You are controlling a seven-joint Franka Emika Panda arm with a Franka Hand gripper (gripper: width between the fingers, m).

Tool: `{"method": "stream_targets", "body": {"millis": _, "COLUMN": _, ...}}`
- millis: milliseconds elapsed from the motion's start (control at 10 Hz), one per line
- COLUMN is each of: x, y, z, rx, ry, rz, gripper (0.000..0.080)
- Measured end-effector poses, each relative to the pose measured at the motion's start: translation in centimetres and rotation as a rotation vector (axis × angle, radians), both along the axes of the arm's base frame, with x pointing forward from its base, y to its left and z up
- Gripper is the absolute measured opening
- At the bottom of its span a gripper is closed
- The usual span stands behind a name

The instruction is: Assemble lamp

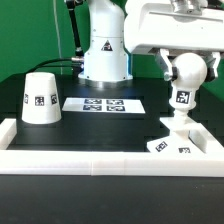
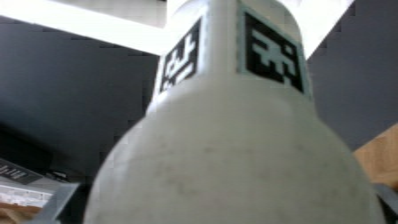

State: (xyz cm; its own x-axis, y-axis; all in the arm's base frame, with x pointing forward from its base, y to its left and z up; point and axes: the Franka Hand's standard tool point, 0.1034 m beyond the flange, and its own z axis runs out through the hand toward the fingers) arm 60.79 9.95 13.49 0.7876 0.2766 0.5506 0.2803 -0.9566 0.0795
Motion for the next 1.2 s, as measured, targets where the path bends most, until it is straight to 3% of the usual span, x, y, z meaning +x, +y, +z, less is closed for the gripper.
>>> {"method": "stream_targets", "body": {"millis": 500, "x": -0.5, "y": 0.2, "z": -1.6, "rx": -0.003, "ry": 0.004, "rz": 0.003, "gripper": 0.0577}}
{"method": "stream_targets", "body": {"millis": 800, "x": -0.2, "y": 0.1, "z": -1.5, "rx": -0.001, "ry": -0.074, "rz": -0.001, "gripper": 0.0577}}
{"method": "stream_targets", "body": {"millis": 1100, "x": -0.1, "y": 0.1, "z": -1.5, "rx": -0.002, "ry": -0.053, "rz": 0.000, "gripper": 0.0577}}
{"method": "stream_targets", "body": {"millis": 1200, "x": -0.3, "y": 0.1, "z": -1.7, "rx": -0.003, "ry": -0.044, "rz": 0.001, "gripper": 0.0644}}
